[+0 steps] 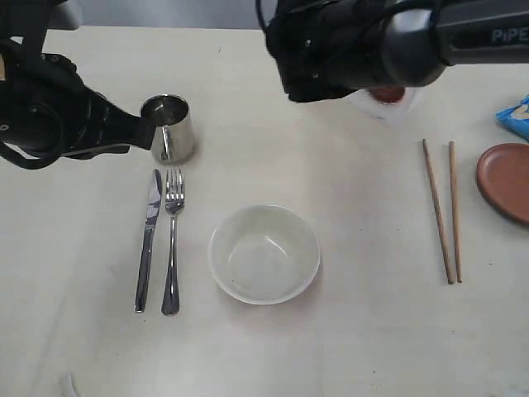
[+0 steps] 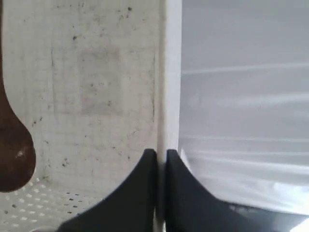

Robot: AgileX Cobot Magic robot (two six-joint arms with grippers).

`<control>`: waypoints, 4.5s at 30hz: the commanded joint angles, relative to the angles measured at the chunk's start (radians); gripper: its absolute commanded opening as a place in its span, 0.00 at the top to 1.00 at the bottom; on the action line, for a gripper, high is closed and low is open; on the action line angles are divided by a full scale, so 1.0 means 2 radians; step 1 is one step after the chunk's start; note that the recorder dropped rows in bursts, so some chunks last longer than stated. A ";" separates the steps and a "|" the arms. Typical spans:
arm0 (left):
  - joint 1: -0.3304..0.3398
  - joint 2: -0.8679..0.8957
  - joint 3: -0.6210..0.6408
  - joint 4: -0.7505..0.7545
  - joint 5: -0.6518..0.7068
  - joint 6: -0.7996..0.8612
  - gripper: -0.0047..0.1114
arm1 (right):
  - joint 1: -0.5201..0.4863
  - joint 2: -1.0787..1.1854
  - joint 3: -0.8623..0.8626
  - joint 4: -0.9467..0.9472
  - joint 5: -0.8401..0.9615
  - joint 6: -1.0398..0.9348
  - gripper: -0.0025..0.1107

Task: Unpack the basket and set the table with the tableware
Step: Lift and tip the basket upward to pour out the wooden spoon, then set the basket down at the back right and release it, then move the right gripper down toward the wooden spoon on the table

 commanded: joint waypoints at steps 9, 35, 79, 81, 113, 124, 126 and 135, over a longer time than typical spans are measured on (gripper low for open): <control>0.000 -0.004 0.000 -0.007 -0.003 0.002 0.96 | 0.044 -0.008 0.034 0.006 0.015 0.003 0.98; 0.000 -0.004 0.000 -0.006 -0.001 0.005 0.96 | -0.008 -0.009 0.060 -0.017 0.015 0.020 0.98; 0.000 -0.004 0.000 -0.008 0.000 0.005 0.96 | -0.200 -0.108 -0.024 0.284 -0.186 0.028 0.98; 0.000 -0.004 0.000 -0.008 0.000 0.005 0.96 | -0.231 -0.099 -0.053 0.348 -0.217 0.000 0.98; 0.000 -0.004 0.000 -0.007 -0.008 0.006 0.96 | -0.437 0.172 -0.355 0.784 -0.118 -0.372 0.58; 0.000 -0.004 0.000 -0.006 -0.010 0.006 0.96 | -0.437 0.114 -0.365 0.781 -0.108 -0.368 0.55; 0.000 -0.004 0.000 -0.006 -0.010 0.006 0.96 | -0.437 0.098 -0.364 0.787 -0.090 -0.364 0.63; 0.000 -0.004 0.000 -0.006 -0.010 0.013 0.96 | -0.406 -0.019 -0.274 0.814 -0.077 -0.368 0.98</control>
